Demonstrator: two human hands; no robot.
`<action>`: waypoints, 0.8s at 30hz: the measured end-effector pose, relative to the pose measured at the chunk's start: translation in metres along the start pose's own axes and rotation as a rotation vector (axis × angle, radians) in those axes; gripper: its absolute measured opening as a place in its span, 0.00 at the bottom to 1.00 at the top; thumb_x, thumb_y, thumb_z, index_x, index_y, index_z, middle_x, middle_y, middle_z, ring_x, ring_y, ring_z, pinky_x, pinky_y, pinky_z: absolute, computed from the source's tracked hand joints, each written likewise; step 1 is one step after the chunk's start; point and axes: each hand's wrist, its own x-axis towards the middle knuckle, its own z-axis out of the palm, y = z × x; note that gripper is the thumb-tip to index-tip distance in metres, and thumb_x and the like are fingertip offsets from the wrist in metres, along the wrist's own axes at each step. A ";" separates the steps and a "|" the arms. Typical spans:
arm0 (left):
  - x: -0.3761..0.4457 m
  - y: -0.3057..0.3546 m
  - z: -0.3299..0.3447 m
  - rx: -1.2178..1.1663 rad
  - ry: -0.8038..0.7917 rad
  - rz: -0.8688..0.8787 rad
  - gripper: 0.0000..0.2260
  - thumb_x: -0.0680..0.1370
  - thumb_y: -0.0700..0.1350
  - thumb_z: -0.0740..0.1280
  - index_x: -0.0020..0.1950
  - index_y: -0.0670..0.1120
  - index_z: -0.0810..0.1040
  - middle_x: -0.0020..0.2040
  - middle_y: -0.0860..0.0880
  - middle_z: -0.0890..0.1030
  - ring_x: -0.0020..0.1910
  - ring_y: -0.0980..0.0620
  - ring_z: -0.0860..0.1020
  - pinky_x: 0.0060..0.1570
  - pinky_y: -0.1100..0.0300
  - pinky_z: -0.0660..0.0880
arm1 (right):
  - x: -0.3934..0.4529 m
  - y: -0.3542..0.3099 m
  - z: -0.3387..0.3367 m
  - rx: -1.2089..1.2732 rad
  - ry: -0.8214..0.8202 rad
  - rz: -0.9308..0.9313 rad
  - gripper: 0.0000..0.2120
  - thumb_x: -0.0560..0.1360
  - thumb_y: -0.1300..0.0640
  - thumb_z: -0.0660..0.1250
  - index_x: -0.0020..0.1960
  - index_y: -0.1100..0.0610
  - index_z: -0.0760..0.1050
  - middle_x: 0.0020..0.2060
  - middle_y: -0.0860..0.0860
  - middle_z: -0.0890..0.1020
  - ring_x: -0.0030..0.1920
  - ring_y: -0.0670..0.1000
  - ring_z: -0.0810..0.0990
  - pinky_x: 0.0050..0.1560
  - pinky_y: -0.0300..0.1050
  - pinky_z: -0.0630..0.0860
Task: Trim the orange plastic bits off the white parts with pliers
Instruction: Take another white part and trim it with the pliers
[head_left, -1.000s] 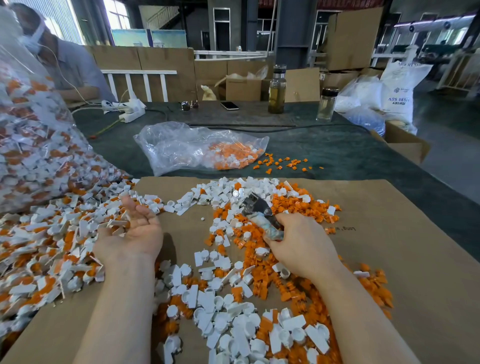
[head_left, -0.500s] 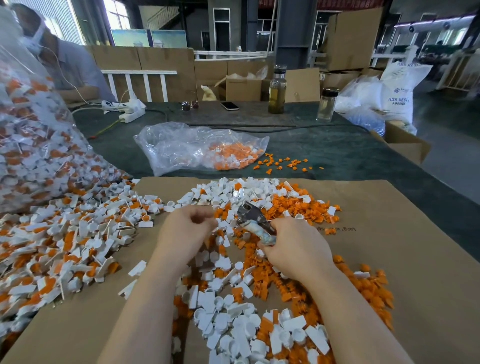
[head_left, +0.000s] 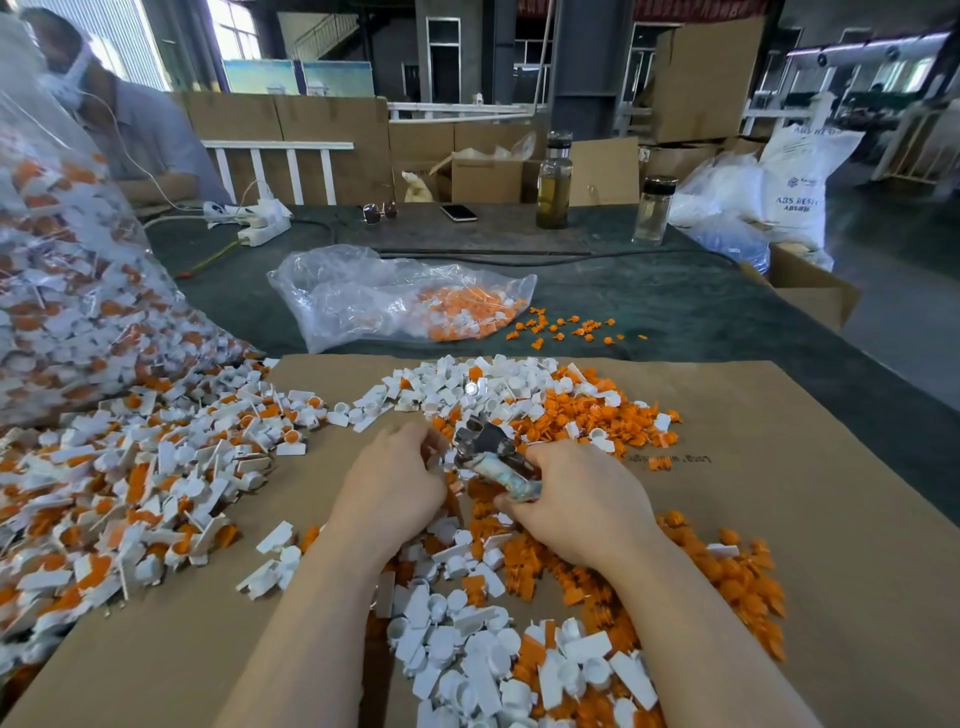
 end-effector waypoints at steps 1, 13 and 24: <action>0.001 0.000 0.000 0.009 -0.001 0.016 0.08 0.79 0.41 0.63 0.52 0.55 0.73 0.54 0.51 0.75 0.45 0.56 0.74 0.40 0.63 0.68 | 0.000 -0.001 0.000 -0.001 0.004 0.000 0.15 0.71 0.37 0.68 0.39 0.45 0.69 0.33 0.42 0.72 0.33 0.43 0.71 0.26 0.40 0.65; -0.002 0.002 -0.004 -0.104 -0.121 -0.050 0.23 0.76 0.30 0.56 0.54 0.54 0.81 0.46 0.55 0.78 0.39 0.58 0.77 0.31 0.67 0.71 | -0.002 0.004 -0.006 0.041 0.050 0.134 0.09 0.72 0.43 0.67 0.46 0.48 0.73 0.36 0.44 0.76 0.36 0.46 0.76 0.31 0.42 0.74; -0.002 0.004 -0.001 -0.041 -0.056 -0.036 0.09 0.75 0.42 0.72 0.48 0.56 0.78 0.42 0.58 0.76 0.40 0.61 0.74 0.32 0.70 0.66 | -0.005 -0.002 -0.021 0.333 0.214 0.158 0.12 0.71 0.52 0.68 0.37 0.47 0.64 0.32 0.45 0.73 0.31 0.44 0.71 0.29 0.37 0.62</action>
